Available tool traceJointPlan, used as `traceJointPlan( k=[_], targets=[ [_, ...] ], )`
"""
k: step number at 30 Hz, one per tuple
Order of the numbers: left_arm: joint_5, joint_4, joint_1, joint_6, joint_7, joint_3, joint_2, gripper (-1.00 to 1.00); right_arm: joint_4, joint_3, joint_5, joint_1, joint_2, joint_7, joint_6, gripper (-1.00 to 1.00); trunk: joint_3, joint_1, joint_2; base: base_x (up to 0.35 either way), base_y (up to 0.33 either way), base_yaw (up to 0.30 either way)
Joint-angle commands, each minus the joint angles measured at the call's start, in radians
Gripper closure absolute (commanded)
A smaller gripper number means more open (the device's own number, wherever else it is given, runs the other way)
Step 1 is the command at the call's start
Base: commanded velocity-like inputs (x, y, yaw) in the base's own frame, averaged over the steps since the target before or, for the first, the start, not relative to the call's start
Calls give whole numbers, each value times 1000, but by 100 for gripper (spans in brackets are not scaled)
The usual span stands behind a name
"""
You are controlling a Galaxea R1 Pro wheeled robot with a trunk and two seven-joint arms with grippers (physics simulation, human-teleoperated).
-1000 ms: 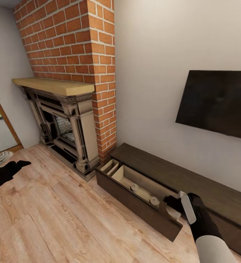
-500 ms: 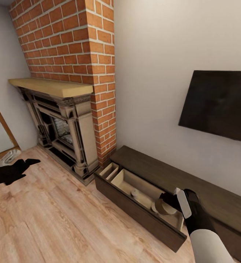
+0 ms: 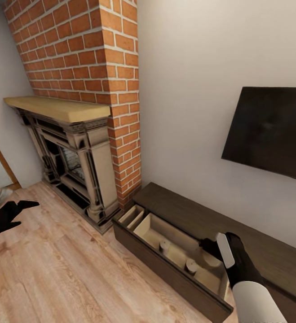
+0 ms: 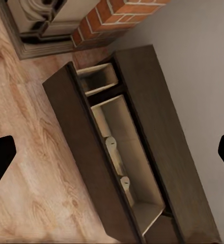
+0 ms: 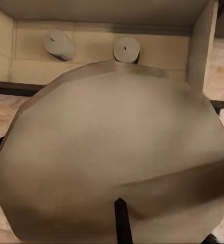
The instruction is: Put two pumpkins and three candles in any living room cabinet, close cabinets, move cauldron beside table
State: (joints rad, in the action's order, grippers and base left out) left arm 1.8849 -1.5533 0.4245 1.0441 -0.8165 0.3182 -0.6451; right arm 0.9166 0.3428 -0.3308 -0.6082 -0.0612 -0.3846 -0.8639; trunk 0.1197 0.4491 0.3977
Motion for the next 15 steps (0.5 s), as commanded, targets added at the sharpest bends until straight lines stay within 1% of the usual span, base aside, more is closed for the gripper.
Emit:
traceJointPlan(
  k=[1, 2, 3, 4, 5, 6, 7, 8, 9, 10, 12, 15],
  targets=[
    [15, 4, -1, 3, -32, 1, -4, -100, 0, 10, -22, -5, -2, -38, 2, 100, 2, 1, 2, 79, -238, 0],
    [16, 5, -1, 3, -45, 1, -5, -100, -2, 14, -22, -8, -3, -49, 2, 100, 2, 1, 2, 63, -231, 0],
    [19, 8, -2, 3, -78, 1, -7, -100, -8, 20, -22, -12, -4, -63, 2, 100, 2, 1, 2, 40, -176, 0],
    [20, 8, -3, 3, -97, 2, -7, -100, -12, 22, -22, -14, -4, -69, 2, 100, 2, 1, 2, 32, -140, 0],
    [20, 9, -3, 3, -140, 3, -7, -100, -19, 25, -22, -16, -4, -76, 2, 100, 2, 1, 2, 21, -90, 0],
    [20, 9, -3, 3, -163, 4, -6, -100, -22, 26, -22, -18, -4, -79, 2, 100, 2, 1, 2, 17, -72, 0],
    [20, 9, -4, 3, -212, 5, -5, -100, -26, 27, -22, -20, -4, -83, 2, 100, 2, 1, 2, 11, -46, 0],
    [18, 9, -4, 3, -237, 6, -5, -100, -28, 28, -22, -21, -5, -84, 3, 100, 2, 1, 2, 8, -37, 0],
    [17, 9, -4, 3, -285, 7, -4, -100, -30, 29, -22, -22, -6, -86, 2, 100, 2, 1, 2, 5, -24, 0],
    [16, 9, -4, 3, -307, 7, -3, -100, -32, 29, -22, -23, -6, -87, 2, 100, 2, 1, 2, 4, -19, 0],
    [13, 9, -4, 3, -371, 9, -3, -100, -35, 29, -22, -25, -7, -89, 2, 100, 2, 1, 2, 17, -10, 0],
    [12, 12, -4, 3, -404, 9, -2, -100, -39, 30, -22, -26, -8, -90, -1, 100, 2, 1, 2, 142, -4, 0]
  ],
)
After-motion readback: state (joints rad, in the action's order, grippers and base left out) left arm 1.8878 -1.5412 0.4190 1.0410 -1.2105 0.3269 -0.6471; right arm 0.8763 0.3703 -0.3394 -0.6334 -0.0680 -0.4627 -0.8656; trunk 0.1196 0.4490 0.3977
